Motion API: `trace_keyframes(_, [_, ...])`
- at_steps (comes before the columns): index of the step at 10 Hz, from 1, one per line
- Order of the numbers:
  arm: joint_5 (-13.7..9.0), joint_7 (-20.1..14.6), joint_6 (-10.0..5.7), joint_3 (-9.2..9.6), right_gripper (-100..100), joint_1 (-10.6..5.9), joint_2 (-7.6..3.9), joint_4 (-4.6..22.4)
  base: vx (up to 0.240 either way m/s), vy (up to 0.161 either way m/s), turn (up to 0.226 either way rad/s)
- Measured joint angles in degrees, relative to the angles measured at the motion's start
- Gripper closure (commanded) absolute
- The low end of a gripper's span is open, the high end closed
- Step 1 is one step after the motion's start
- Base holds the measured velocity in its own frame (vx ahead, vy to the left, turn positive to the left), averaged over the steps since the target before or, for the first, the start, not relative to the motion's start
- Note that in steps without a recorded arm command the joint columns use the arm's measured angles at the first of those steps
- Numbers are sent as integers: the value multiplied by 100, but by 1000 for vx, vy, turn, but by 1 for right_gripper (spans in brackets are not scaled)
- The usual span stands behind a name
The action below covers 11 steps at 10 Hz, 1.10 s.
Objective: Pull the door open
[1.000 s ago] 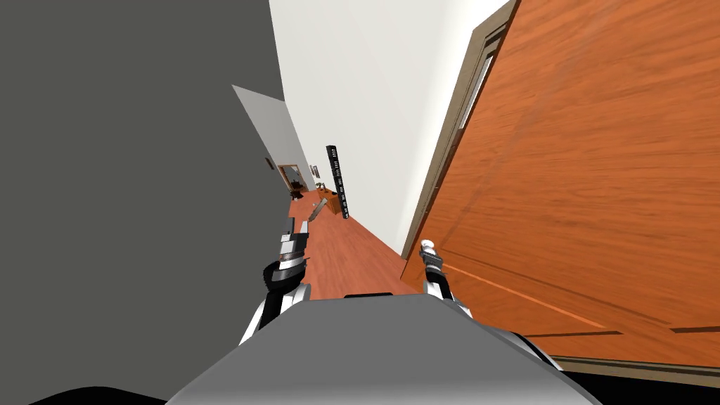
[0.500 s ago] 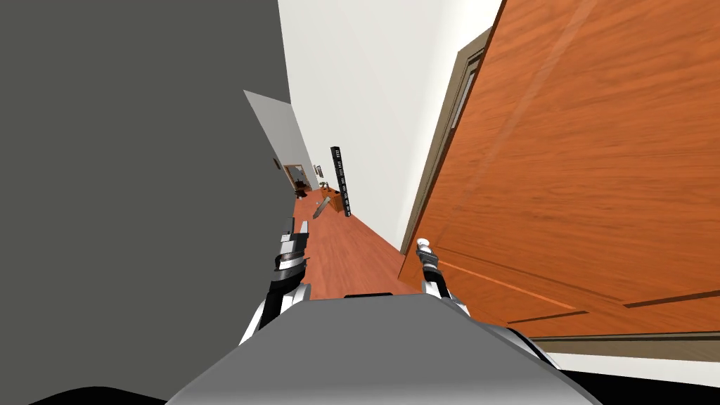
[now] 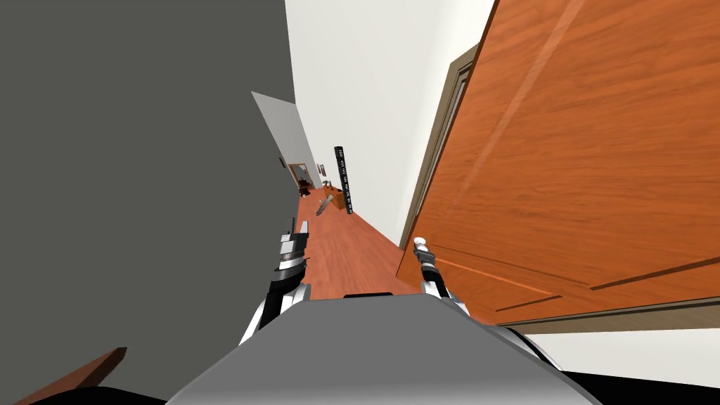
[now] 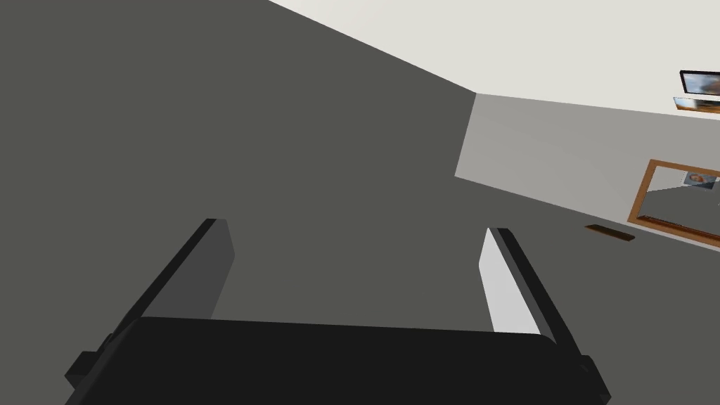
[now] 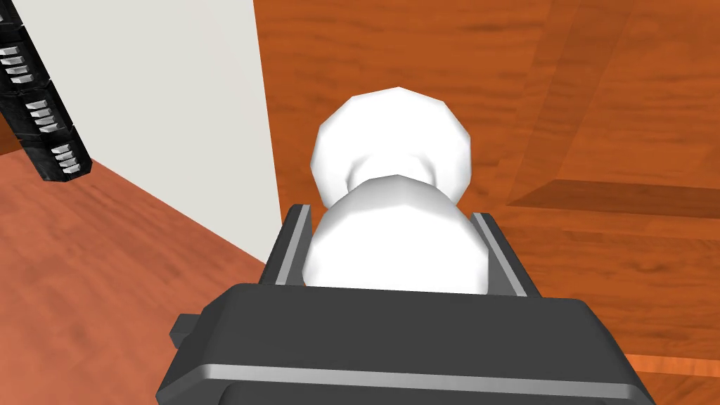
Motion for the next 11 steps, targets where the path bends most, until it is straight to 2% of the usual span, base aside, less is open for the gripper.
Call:
trace_keyframes(2, [88,-111,-57,124,100,-67,-27,98,-200,-21,53])
trace_keyframes(4, [167,-191,-27,233,100,-1,-42,-48,-170,1,39])
trace_keyframes(6, [212,-213,33,292,100,7,-42,-73,-206,-38,131])
trace_keyframes(7, [255,-215,66,341,100,82,-19,-219,-219,-64,106])
trace_keyframes(8, [303,-252,-28,405,100,-54,-15,-5,-129,-18,45])
trace_keyframes(9, [327,-260,-1,439,100,29,6,-133,-98,-10,32])
trace_keyframes(11, [387,-234,253,512,100,211,36,-580,-164,-74,53])
